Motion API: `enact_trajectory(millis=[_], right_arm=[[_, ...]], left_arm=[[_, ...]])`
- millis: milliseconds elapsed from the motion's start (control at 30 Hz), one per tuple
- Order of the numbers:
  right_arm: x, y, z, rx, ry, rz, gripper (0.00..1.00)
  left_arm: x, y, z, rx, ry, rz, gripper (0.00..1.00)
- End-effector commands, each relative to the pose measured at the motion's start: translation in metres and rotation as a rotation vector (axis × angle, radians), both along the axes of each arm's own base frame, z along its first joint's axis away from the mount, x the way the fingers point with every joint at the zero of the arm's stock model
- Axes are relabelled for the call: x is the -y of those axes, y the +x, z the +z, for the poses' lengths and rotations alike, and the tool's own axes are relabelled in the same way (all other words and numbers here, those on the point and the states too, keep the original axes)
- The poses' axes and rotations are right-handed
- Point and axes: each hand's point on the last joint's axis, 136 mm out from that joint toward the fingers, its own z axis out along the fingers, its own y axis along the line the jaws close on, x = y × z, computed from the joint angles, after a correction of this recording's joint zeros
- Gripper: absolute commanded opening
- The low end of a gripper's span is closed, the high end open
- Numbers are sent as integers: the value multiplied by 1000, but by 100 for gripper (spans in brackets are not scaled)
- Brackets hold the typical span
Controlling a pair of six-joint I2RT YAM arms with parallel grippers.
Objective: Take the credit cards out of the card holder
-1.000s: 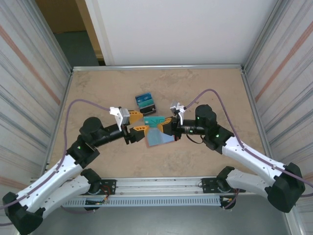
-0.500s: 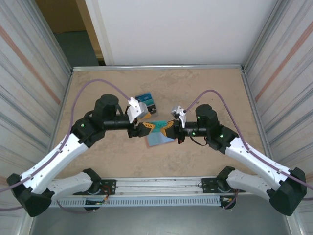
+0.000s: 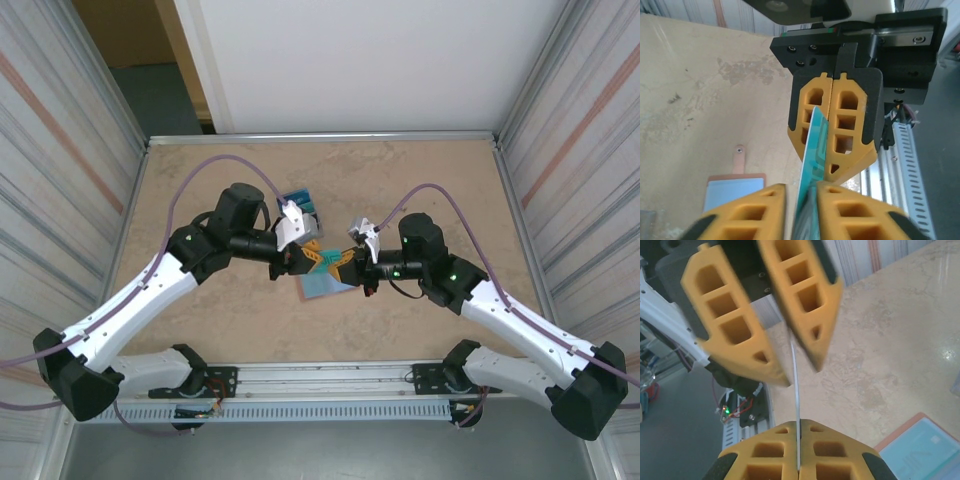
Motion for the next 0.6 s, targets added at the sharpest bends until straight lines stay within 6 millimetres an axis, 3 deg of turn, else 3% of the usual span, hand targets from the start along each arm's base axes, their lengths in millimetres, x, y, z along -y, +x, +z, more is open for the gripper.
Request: enact_trajectory(millis=[0, 133, 167, 233, 333, 567], right_arm=[[-2, -1, 17, 50, 27, 11, 0], [0, 4, 16, 57, 16, -25, 1], [2, 7, 16, 61, 10, -42, 6], [5, 13, 13, 66, -8, -84, 29], [13, 26, 7, 74, -43, -168, 49], [32, 51, -3, 61, -87, -339, 72]], left_arm=[[2, -6, 5, 2, -14, -42, 10], [0, 2, 3, 23, -9, -9, 0], [-2, 5, 3, 26, -11, 8, 0], [-6, 14, 4, 40, -19, 40, 0], [-15, 31, 4, 84, -22, 105, 0], [-34, 91, -8, 222, 36, 265, 0]])
